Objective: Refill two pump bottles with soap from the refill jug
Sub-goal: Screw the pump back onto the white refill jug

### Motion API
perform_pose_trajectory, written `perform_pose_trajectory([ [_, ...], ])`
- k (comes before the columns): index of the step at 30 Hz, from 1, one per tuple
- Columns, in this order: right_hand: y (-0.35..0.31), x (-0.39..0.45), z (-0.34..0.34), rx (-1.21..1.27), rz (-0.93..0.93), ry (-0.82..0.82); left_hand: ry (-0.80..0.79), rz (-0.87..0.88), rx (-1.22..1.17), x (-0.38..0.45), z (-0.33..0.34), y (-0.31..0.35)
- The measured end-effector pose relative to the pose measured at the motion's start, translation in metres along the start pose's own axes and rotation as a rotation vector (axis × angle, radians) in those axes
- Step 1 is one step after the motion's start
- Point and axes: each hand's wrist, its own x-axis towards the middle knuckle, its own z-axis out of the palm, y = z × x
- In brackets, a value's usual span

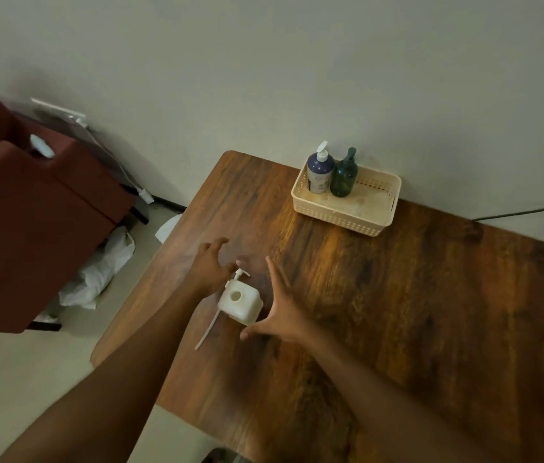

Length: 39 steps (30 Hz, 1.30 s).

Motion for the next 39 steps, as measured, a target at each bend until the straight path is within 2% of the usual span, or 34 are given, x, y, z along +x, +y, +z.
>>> perform_pose_trajectory([
  [5, -0.004, 0.007, 0.039, 0.141, 0.034, 0.153, -0.020, -0.053, -0.033, 0.003, 0.008, -0.017],
  [11, 0.001, 0.010, 0.056, 0.180, 0.042, 0.228, -0.041, -0.029, 0.046, 0.001, 0.011, -0.019],
  [14, 0.007, 0.008, 0.050, 0.206, 0.062, 0.280, -0.042, 0.012, 0.123, 0.000, 0.014, -0.016],
  [20, 0.014, 0.001, 0.035, 0.168, 0.133, 0.368, -0.171, 0.069, 0.374, -0.004, 0.037, -0.006],
  [30, 0.034, -0.019, -0.022, 0.202, 0.262, 0.439, -0.098, 0.085, 0.204, -0.002, 0.046, 0.030],
  [35, 0.036, -0.041, -0.078, 0.312, 0.297, 0.507, -0.017, 0.216, 0.114, -0.003, 0.032, 0.087],
  [39, 0.031, -0.066, -0.128, 0.373, 0.237, 0.629, 0.051, 0.326, 0.057, -0.014, 0.017, 0.151],
])
